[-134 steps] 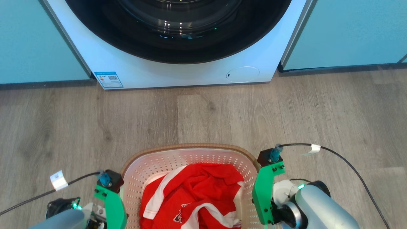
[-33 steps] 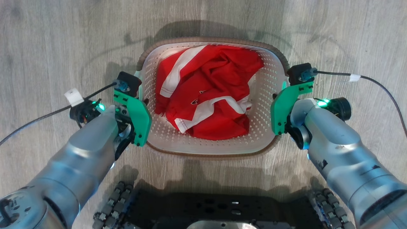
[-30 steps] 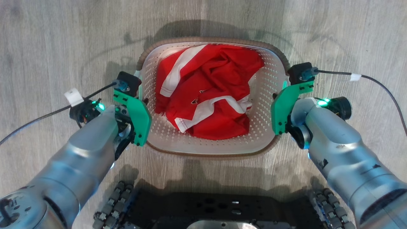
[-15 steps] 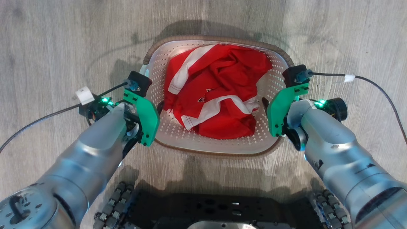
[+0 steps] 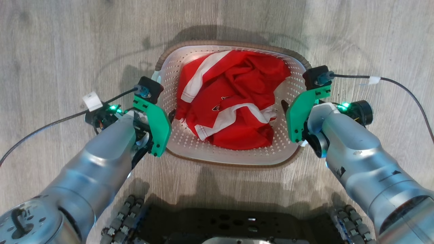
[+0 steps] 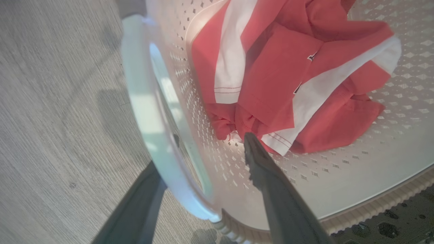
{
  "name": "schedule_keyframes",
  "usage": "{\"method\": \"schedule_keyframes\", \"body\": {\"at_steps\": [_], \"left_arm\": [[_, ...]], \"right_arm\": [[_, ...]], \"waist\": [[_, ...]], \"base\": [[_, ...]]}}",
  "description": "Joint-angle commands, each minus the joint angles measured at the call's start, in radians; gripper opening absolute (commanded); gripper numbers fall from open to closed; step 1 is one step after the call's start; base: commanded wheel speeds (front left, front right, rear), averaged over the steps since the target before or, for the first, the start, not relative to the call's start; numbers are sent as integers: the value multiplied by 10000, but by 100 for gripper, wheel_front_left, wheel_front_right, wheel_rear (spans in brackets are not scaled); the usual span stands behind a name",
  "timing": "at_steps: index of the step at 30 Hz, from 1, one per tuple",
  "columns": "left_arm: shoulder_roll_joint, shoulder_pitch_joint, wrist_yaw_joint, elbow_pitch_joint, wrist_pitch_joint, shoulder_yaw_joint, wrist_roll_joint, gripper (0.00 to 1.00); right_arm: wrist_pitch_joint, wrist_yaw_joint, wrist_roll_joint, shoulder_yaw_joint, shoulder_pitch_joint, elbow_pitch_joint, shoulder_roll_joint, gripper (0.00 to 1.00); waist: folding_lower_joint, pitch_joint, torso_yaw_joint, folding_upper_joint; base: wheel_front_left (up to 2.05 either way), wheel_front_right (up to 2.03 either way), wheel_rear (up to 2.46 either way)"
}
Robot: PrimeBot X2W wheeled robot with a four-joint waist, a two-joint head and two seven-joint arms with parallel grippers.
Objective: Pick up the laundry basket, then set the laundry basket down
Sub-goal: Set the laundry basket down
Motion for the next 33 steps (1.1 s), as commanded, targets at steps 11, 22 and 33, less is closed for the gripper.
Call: {"method": "schedule_keyframes", "body": {"at_steps": [11,22,33], "left_arm": [[347,514,-61,82,163,65,-292,100],[539,1058,-61,390,-52,65,-558,100],[722,1592,-61,936,-1246,135,-846,100]], "right_arm": [[-238,67,228,343,422,15,233,100],[-129,67,753,725,843,-322,233,100],[-311,67,1286,1035,1418,-265,233,100]], "waist": [[0,-567,-97,0],[0,-1708,-316,0],[0,-3263,-548,0]], "base": [[0,0,0],[0,0,0],[0,0,0]]}}
